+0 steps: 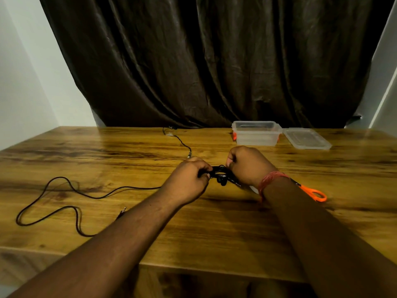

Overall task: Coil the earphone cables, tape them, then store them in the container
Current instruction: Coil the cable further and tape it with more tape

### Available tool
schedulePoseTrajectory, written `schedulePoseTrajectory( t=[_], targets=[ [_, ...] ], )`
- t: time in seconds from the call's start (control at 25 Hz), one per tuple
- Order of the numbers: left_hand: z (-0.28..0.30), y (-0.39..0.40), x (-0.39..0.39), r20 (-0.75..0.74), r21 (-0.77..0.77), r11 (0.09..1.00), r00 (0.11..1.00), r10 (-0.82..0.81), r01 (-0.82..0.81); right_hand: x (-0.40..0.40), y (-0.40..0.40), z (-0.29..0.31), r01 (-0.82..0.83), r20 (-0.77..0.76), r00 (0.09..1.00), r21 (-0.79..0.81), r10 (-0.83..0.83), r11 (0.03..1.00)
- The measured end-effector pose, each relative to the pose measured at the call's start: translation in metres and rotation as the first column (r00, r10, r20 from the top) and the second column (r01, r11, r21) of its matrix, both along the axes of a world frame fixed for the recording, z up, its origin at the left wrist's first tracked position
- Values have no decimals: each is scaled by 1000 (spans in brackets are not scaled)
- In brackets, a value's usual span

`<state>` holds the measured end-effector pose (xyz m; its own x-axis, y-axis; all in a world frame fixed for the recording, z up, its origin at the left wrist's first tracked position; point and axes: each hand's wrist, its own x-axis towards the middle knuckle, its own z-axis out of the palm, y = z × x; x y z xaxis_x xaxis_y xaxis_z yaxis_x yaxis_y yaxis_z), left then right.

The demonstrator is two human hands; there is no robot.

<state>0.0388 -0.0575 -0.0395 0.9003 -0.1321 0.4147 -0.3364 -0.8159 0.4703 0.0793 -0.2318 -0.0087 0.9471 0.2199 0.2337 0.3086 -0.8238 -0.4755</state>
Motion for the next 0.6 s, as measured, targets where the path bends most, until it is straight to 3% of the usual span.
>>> schedulePoseTrajectory(
  t=[0.16,0.32,0.6],
  targets=[
    [1,1,-1,15,-98,995,1000,26,-24,2,-5,2,30,102,994,146,-45,989],
    [5,3,-5,84,-130,991,995,49,-38,4,-5,3,16,211,976,168,-52,986],
    [8,1,-11,243,126,988,969,51,-84,-8,9,-5,-85,445,893,28,64,996]
  ],
)
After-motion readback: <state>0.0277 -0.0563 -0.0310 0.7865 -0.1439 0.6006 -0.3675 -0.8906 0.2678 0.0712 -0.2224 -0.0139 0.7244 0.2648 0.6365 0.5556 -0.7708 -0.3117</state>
